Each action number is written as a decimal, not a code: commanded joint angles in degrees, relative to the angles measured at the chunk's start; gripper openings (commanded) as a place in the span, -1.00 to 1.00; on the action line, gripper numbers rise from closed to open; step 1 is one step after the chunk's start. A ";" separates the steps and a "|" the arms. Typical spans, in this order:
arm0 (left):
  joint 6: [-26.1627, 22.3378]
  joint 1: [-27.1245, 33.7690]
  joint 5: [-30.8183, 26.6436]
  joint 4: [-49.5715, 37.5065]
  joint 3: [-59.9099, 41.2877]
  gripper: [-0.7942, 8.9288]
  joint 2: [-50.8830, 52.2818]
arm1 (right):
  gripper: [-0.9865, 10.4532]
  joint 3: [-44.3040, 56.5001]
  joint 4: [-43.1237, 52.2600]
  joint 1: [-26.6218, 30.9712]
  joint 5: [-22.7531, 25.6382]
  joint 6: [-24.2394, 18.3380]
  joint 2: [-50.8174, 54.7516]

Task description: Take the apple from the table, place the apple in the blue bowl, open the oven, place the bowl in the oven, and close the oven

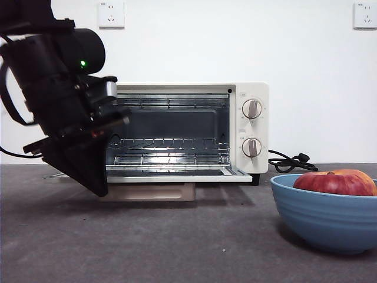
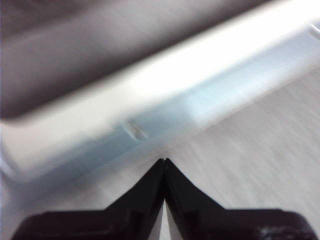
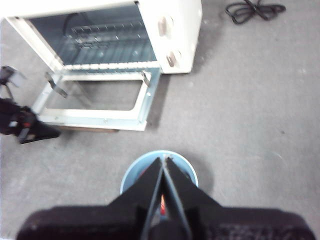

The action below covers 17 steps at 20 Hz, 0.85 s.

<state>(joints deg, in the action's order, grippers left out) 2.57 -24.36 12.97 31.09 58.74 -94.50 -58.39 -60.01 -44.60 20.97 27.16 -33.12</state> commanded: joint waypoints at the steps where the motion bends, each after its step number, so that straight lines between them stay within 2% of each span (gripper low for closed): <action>1: -1.92 -1.46 2.97 3.61 0.07 -0.85 4.09 | -0.83 -0.28 -1.36 -0.07 -0.44 1.40 0.13; 3: -1.25 -2.01 9.84 5.81 0.42 -0.85 7.98 | -0.83 -0.28 -2.80 -0.07 -0.55 1.42 0.11; 5: 2.69 -2.23 17.59 8.44 1.70 -0.85 9.94 | -0.83 -0.28 -4.02 -0.07 -1.09 1.81 0.11; 6: 3.80 -2.73 19.30 10.56 2.69 -0.85 10.05 | -0.83 -0.28 -4.74 -0.07 -1.25 2.71 0.11; 8: 3.98 -4.28 18.71 13.44 3.74 -0.85 10.03 | -0.83 -0.28 -5.68 -0.07 -2.19 4.48 0.11; 13: 6.84 -9.64 18.32 12.20 3.76 -0.85 10.03 | -0.83 -0.28 -7.93 -0.07 -3.65 4.59 0.02; 17: 7.10 -12.83 18.60 12.41 3.76 -0.85 10.27 | -0.83 -0.20 -13.84 -0.04 -3.65 11.61 -2.10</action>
<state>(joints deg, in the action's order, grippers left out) 9.30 -36.97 31.24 43.70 62.59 -84.09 -58.41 -74.22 -44.60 17.47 36.18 -34.98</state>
